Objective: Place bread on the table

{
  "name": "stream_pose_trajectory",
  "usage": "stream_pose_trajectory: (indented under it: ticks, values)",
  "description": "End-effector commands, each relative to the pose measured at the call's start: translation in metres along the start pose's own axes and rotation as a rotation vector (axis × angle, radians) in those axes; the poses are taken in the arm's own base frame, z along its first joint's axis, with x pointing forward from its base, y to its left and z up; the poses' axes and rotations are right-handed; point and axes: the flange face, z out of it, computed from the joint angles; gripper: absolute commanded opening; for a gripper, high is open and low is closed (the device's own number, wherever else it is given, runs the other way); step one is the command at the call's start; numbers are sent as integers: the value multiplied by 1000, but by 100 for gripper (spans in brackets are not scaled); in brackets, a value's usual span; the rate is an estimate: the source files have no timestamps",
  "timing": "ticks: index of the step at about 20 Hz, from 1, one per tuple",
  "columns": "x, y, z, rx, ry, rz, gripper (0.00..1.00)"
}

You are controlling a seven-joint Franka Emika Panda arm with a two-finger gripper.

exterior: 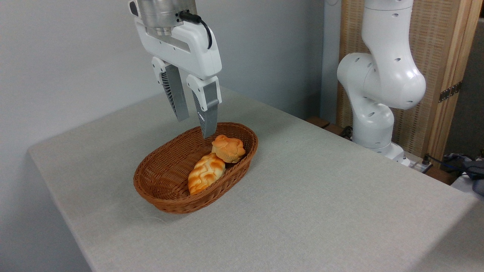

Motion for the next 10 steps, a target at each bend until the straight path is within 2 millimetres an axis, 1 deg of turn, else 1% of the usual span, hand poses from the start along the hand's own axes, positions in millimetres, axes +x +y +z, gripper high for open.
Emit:
stream_pose_trajectory:
  ticks: [1,6,8,10]
  values:
    - [-2,3,-1,-9,-9,-11,100]
    - [-9,10,6,-16,-13,-10,100]
    - [-8,21,12,-19,-12,7,100]
    - [-6,36,23,-13,-7,29,100]
